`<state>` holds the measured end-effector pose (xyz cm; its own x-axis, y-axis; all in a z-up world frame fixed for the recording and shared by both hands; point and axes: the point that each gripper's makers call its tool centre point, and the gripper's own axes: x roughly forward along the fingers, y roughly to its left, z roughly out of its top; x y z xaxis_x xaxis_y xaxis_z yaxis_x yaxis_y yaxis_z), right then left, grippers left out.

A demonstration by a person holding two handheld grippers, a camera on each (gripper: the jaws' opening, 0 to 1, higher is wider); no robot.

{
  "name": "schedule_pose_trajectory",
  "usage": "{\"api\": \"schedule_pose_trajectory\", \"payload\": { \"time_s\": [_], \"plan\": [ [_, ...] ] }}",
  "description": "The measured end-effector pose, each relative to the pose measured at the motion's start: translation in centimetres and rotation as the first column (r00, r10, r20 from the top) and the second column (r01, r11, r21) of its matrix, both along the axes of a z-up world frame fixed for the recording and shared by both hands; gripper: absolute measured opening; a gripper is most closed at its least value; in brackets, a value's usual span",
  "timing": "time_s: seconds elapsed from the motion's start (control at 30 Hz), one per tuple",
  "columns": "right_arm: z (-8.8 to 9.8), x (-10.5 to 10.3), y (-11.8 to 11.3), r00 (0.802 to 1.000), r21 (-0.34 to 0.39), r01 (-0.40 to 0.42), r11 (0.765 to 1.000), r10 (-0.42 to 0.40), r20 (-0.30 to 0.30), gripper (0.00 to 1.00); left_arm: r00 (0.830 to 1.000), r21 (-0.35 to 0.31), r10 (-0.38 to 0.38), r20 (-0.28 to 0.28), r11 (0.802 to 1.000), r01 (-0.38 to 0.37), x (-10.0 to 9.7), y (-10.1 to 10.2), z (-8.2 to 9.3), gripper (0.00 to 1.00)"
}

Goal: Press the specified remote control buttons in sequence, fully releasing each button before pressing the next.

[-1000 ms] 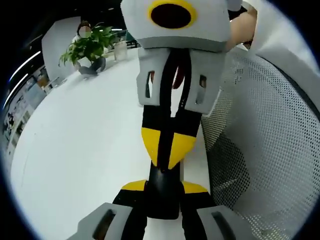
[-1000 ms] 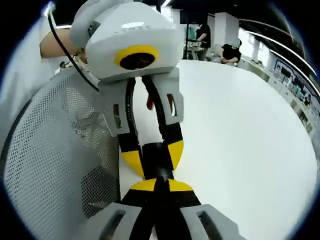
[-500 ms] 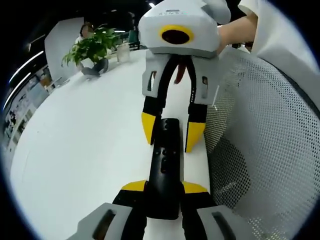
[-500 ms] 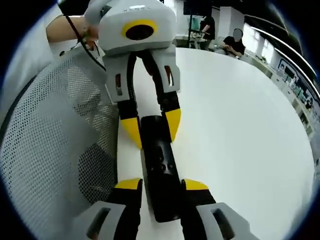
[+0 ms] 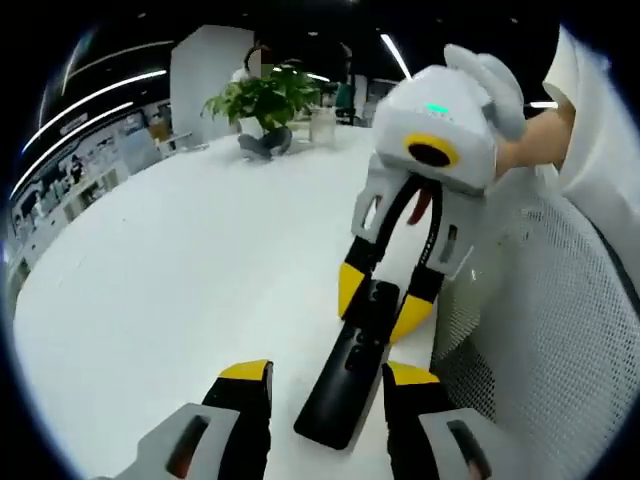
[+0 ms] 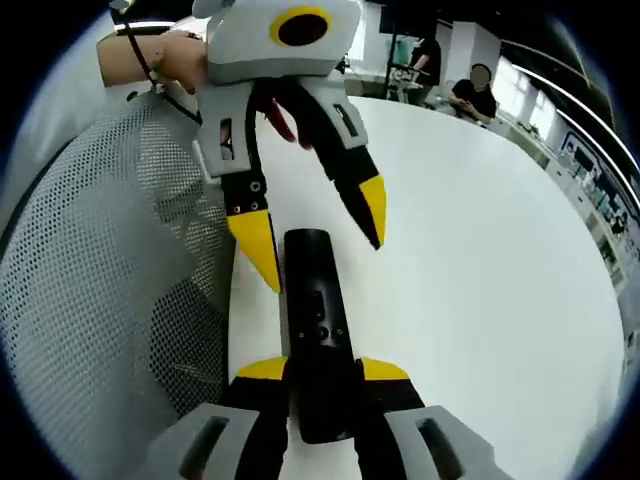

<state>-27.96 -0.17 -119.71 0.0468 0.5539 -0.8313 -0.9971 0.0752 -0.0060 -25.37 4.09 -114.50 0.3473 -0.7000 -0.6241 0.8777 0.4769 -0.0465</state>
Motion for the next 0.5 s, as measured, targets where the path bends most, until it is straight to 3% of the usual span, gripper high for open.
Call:
{"api": "schedule_pose_trajectory", "payload": {
  "time_s": [0.2, 0.37, 0.5],
  "plan": [
    [0.0, 0.0, 0.0, 1.000, 0.006, 0.002, 1.000, -0.002, -0.002, 0.22, 0.988, -0.166, 0.147, 0.057, 0.977, -0.136, 1.0, 0.8, 4.2, 0.59],
    [0.0, 0.0, 0.0, 1.000, 0.005, 0.005, 1.000, -0.005, -0.001, 0.22, 0.969, -0.221, 0.222, 0.108, 0.956, -0.195, 1.3, 1.6, 6.3, 0.68],
    [0.0, 0.0, 0.0, 1.000, 0.009, 0.015, 1.000, -0.015, -0.002, 0.22, 0.935, -0.272, 0.323, 0.146, 0.922, -0.276, 2.1, 2.6, 8.0, 0.75]
  ]
}}
